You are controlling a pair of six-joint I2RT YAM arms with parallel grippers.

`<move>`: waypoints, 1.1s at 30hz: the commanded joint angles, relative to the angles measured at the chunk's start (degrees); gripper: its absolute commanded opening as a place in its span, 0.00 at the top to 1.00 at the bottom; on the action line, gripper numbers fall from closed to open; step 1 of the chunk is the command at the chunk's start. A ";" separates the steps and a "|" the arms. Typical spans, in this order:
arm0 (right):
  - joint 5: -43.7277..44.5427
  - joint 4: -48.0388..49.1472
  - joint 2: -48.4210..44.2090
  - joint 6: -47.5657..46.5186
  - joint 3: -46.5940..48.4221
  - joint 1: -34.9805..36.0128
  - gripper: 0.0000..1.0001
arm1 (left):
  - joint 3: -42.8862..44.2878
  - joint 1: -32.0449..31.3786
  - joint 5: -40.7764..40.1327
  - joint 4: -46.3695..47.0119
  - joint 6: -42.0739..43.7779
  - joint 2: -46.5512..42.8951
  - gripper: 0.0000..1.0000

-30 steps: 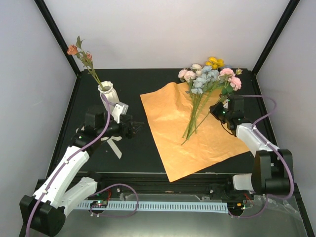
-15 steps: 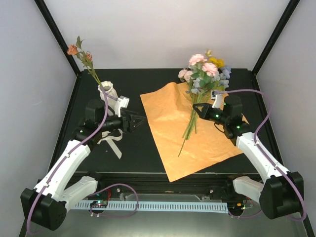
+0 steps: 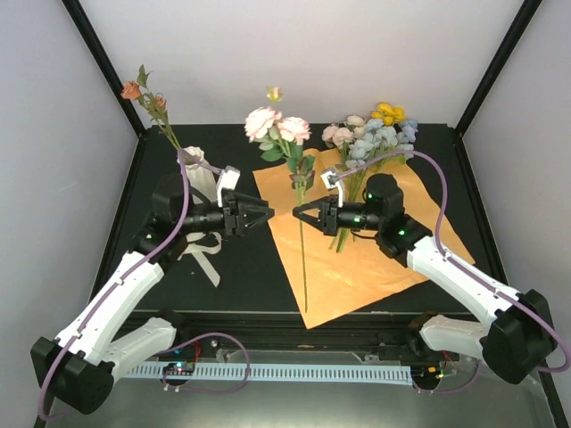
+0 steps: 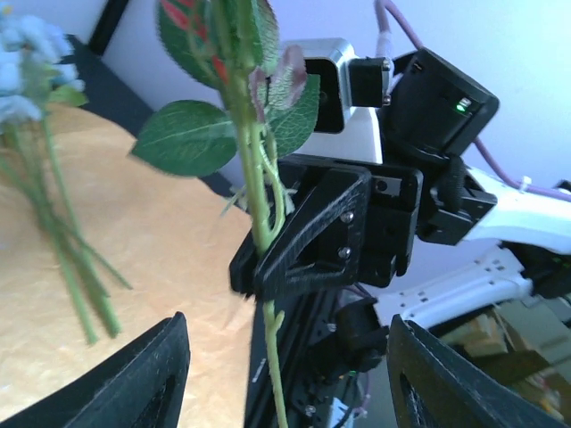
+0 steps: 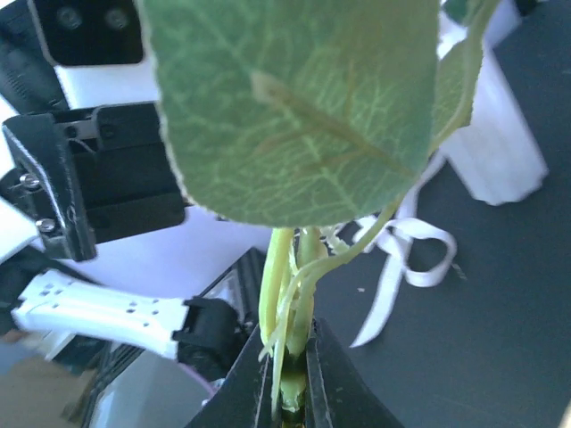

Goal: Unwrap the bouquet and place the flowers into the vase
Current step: Pick up the fake flower from the wrapping paper, then insert the fake flower into the vase.

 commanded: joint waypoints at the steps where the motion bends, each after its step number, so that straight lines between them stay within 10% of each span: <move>1: -3.61 3.75 1.74 -1.39 3.87 3.71 0.95 | 2.04 -2.40 4.91 7.43 -3.97 1.00 0.39; 23: -1.83 -0.42 2.38 -3.40 6.89 9.45 0.94 | 0.74 -3.91 5.62 17.05 -10.47 4.59 0.69; 33: 0.61 -1.58 2.18 -4.16 6.03 9.61 0.91 | -1.24 -3.93 6.10 18.58 -9.87 4.10 0.98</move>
